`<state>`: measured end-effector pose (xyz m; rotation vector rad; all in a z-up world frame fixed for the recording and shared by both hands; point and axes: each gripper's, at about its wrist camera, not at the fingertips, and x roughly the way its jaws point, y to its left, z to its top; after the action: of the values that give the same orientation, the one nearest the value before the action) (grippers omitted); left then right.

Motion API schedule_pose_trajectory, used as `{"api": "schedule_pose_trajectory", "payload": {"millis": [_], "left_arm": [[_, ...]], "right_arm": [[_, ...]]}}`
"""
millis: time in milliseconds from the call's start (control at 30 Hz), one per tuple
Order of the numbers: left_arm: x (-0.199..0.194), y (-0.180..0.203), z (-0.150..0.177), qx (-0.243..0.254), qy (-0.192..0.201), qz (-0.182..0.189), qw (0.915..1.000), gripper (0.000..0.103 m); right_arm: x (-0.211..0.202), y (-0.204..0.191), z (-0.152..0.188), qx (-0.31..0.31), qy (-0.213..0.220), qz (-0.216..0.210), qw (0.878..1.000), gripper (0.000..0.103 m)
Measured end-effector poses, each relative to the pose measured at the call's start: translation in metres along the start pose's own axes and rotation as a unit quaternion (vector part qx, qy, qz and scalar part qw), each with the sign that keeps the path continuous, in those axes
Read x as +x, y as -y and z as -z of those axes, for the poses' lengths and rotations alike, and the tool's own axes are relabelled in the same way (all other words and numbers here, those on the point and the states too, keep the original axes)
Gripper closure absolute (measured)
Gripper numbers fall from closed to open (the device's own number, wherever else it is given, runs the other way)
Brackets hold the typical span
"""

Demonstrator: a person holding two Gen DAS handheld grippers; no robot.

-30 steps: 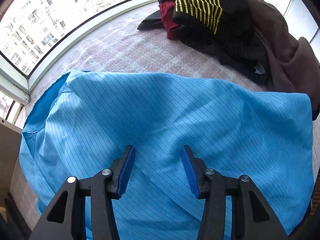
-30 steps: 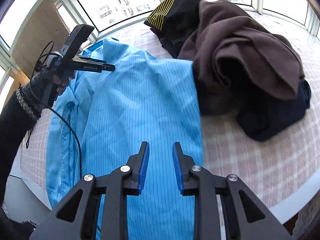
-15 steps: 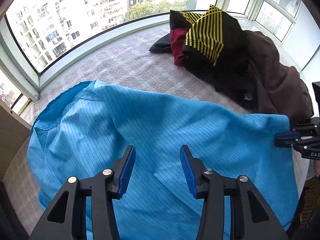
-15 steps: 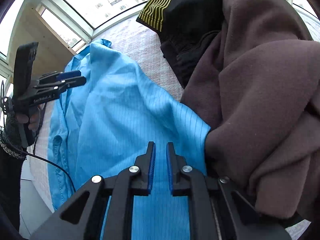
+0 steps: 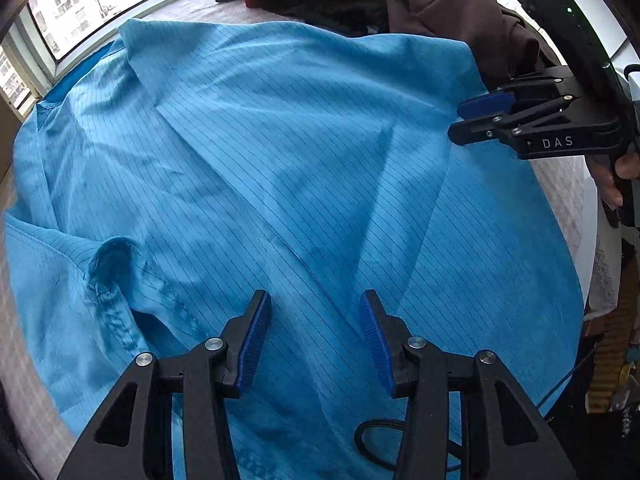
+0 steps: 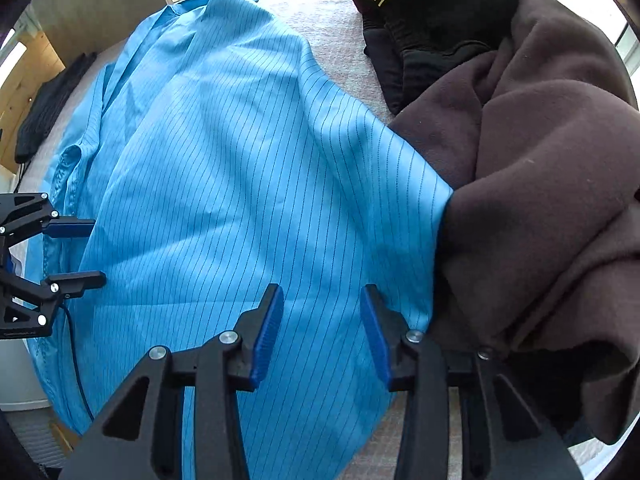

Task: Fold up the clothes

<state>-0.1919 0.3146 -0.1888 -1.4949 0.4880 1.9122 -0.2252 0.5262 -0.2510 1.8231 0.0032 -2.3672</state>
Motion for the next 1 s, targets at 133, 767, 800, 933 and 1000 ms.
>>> {"api": "schedule_pose_trajectory", "payload": {"millis": [133, 767, 800, 933, 1000], "left_arm": [[-0.058, 0.033, 0.042, -0.017, 0.063, -0.004, 0.9979, 0.059], [-0.055, 0.232, 0.224, -0.015, 0.091, 0.011, 0.9957, 0.058], [-0.052, 0.237, 0.224, -0.023, 0.090, 0.029, 0.9952, 0.058], [-0.044, 0.259, 0.230, -0.022, 0.085, 0.051, 0.9948, 0.058], [-0.039, 0.266, 0.233, -0.021, 0.074, 0.063, 0.9951, 0.058]], "right_arm": [[-0.048, 0.017, 0.015, 0.023, 0.046, -0.052, 0.997, 0.063], [-0.102, 0.025, 0.200, 0.062, 0.049, -0.122, 0.989, 0.063], [-0.100, 0.024, 0.205, 0.062, 0.045, -0.125, 0.989, 0.063], [-0.091, 0.020, 0.225, 0.066, 0.036, -0.144, 0.987, 0.063], [-0.084, 0.020, 0.230, 0.073, 0.034, -0.147, 0.986, 0.063]]}}
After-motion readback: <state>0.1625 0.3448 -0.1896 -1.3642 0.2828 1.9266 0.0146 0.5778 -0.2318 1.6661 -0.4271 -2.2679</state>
